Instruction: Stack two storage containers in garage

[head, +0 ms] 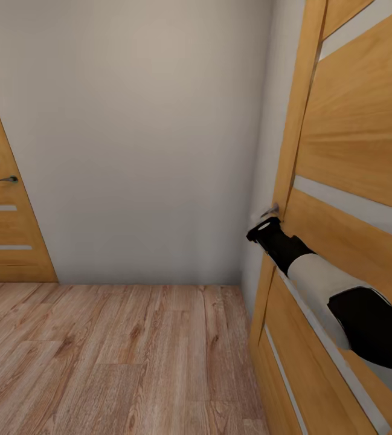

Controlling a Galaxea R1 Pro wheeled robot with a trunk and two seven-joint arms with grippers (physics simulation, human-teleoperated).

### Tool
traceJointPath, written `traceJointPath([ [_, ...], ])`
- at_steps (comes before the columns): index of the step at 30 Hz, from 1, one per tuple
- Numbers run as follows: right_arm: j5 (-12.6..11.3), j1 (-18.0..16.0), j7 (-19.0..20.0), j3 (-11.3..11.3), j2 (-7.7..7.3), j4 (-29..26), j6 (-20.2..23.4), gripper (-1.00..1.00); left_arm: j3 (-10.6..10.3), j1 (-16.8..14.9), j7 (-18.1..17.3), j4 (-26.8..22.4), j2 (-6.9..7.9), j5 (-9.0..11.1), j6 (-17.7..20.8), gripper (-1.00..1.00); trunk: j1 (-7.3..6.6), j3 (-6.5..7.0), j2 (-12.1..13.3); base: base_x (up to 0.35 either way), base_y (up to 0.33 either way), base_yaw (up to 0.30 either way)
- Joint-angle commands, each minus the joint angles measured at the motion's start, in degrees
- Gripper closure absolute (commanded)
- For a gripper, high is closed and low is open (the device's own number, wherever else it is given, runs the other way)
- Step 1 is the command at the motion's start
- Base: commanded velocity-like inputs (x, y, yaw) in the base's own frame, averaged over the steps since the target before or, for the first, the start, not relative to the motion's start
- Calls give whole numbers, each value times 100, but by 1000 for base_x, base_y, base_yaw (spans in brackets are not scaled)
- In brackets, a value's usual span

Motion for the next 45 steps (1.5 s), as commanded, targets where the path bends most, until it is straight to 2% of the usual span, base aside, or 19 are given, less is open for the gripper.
traceJointPath([
  [1, 28, -4, -9, 25, 53, -6, 42, -100, 2, 1, -1, -3, -2, 48, -12, -100, 0, -5, -3, 0, 0, 0],
  [3, 27, -4, -10, 25, 305, -6, 57, -100, 2, 1, -1, -3, -2, 48, -12, -100, 0, -5, -3, 0, 0, 0],
  [6, 26, -4, -10, 25, 537, -6, 62, -100, 2, 1, -1, -3, -3, 48, -12, -100, 0, -5, -3, 0, 0, 0],
  [9, 21, -4, -10, 25, 687, -3, 66, -100, 2, 1, -1, -3, -3, 48, -12, -100, 0, -5, -3, 0, 0, 0],
  [12, 14, -4, -3, 14, 921, -5, 65, -100, 2, 1, -1, -3, -3, 48, -12, -100, 0, -5, -3, 0, 0, 0],
  [14, 10, -4, 20, 6, 987, -2, 54, -100, 2, 1, -1, -3, -3, 48, -12, -100, 0, -5, -3, 0, 0, 0],
  [17, -35, 1, 70, -20, 987, 7, 7, -100, 2, 1, -1, -3, -2, 48, -12, -100, 0, -5, -3, 0, 0, 0],
  [20, -353, 8, 121, -35, 987, 32, -16, -100, 2, 1, -1, -3, 2, 48, -12, -100, 0, -5, -3, 0, 0, 0],
  [22, -752, 12, 187, -41, 987, 55, -23, -100, 2, 1, -1, -3, 4, 48, -12, -100, 0, -5, -3, 0, 0, 0],
  [27, -1127, 13, 235, -44, 987, 85, -31, -100, 2, 1, -1, -3, 3, 48, -12, -100, 0, -5, -3, 0, 0, 0],
  [36, -1202, 38, 244, -45, 987, 102, -61, -100, 2, 1, -1, -3, -6, 48, -12, -100, 0, -5, -3, 0, 0, 0],
  [45, -1176, 50, 253, -34, 987, 117, -395, -100, 2, 1, -1, -3, 6, 55, -12, -100, 0, -5, -3, 159, 0, 0],
])
